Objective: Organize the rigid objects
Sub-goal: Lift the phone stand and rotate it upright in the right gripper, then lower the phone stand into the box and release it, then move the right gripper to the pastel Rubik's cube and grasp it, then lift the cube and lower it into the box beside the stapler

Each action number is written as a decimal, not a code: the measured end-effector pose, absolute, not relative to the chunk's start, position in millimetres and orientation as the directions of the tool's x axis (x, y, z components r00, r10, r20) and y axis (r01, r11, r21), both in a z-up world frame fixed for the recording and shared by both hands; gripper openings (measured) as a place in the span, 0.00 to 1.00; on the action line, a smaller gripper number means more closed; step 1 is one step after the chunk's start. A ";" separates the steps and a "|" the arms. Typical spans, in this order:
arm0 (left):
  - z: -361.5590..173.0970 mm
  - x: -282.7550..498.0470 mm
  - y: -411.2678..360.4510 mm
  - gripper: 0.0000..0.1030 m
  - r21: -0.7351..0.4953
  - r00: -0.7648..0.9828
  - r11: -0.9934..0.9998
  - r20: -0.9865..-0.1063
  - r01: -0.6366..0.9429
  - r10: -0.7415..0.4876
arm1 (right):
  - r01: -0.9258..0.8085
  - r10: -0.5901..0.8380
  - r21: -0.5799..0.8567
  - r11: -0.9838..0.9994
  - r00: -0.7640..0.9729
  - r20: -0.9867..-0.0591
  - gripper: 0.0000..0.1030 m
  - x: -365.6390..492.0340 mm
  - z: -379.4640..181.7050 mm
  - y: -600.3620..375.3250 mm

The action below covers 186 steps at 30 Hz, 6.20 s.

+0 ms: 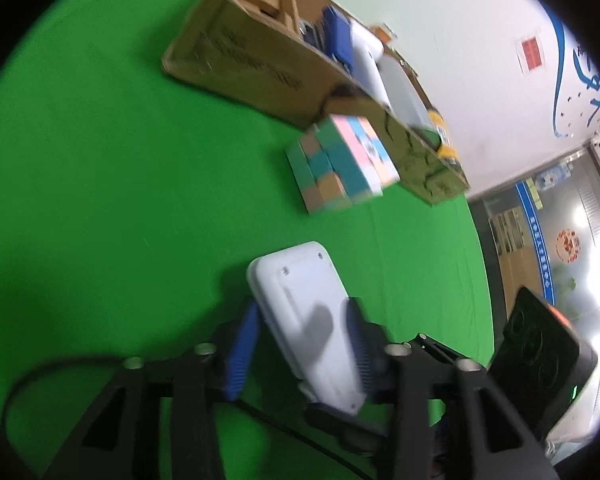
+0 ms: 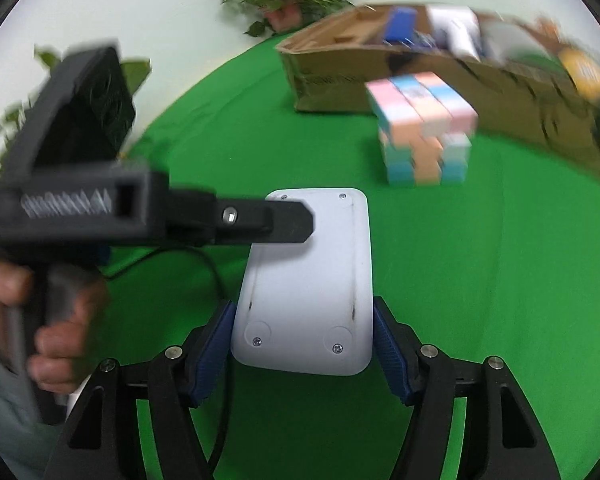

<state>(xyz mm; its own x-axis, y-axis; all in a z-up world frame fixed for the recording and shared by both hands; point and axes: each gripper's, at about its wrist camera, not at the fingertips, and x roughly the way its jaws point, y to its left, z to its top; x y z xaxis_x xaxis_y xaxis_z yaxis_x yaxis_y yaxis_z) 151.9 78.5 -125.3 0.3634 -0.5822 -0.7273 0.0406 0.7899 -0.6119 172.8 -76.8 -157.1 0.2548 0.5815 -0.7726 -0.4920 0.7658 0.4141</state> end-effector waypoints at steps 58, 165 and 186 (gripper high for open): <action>-140.4 150.8 -35.2 0.61 -0.725 0.181 0.658 -0.633 0.202 -0.753 | -0.283 0.181 0.010 0.959 0.587 -0.789 0.64 128.8 -148.5 -177.5; -83.2 178.3 30.0 0.61 -0.706 0.375 0.692 -0.606 0.154 -0.702 | -0.430 0.589 0.405 0.807 0.532 -0.608 0.53 187.2 -97.7 -130.8; -41.5 336.4 57.4 0.60 -0.600 0.362 0.793 -0.719 0.106 -0.593 | -0.324 0.645 0.563 0.761 0.469 -0.603 0.56 374.5 -77.5 -83.3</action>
<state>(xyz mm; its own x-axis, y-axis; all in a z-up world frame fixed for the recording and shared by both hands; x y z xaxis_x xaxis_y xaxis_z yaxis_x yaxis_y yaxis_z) 336.4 57.4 -41.5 0.3620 -0.5932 -0.7191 0.1061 0.7926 -0.6004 374.5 -83.3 -77.5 0.4686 0.6454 -0.6032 -0.3235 0.7607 0.5627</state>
